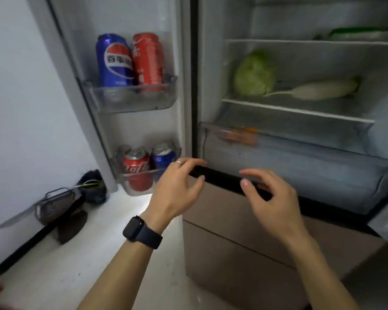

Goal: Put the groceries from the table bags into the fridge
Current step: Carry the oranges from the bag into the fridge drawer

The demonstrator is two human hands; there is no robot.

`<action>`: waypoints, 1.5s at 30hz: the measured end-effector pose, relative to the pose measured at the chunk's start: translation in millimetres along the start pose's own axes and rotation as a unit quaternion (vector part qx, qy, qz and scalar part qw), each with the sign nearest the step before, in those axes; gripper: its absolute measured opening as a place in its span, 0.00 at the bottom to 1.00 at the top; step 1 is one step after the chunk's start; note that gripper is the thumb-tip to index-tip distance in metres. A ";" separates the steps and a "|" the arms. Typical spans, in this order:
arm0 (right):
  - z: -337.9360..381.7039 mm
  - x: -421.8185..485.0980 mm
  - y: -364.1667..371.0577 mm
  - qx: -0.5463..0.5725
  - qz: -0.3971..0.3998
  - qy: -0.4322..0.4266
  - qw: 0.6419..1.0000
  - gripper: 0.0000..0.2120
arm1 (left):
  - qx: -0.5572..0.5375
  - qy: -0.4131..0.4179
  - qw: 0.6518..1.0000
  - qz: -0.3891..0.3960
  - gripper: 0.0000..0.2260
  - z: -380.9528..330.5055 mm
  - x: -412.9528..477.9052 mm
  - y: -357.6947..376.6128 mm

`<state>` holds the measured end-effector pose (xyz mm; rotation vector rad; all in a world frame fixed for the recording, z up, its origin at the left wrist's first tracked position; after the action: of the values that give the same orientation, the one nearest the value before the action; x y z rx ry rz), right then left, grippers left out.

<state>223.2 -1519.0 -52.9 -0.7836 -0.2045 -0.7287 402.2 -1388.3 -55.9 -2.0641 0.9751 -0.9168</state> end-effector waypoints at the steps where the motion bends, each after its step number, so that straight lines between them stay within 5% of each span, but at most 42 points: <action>1: 7.2 -9.7 18.4 -0.016 0.033 -0.002 0.999 0.08 | 0.003 -0.020 1.000 0.006 0.15 11.5 -23.9 0.6; 8: 80.6 -65.1 168.8 -0.095 0.250 -0.066 0.961 0.13 | 0.067 -0.226 0.972 0.014 0.15 116.3 -207.8 -44.8; 17: 269.0 -147.9 397.6 -0.078 0.393 -0.191 0.896 0.15 | 0.125 -0.432 0.893 -0.018 0.15 245.8 -482.4 -200.4; 30: 522.0 -262.4 639.4 -0.027 0.498 -0.307 0.811 0.16 | 0.109 -0.560 0.816 -0.092 0.16 357.1 -771.3 -395.2; 45: 702.3 -254.0 912.9 0.022 0.572 -0.374 0.729 0.18 | 0.103 -0.642 0.746 -0.143 0.16 548.6 -903.6 -556.3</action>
<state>707.1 -451.7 -187.4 -0.9427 -0.3977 0.8132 613.7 -219.4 -182.8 -2.0003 -0.2038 0.3812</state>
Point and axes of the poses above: each hand's wrist, its own x-axis towards the middle knuckle, its own y-axis out of the palm, z = x × y, the point moved 5 cm from there along x, towards the middle knuckle, and after that the axes turned 11 degrees about z, right-handed, at the moved point
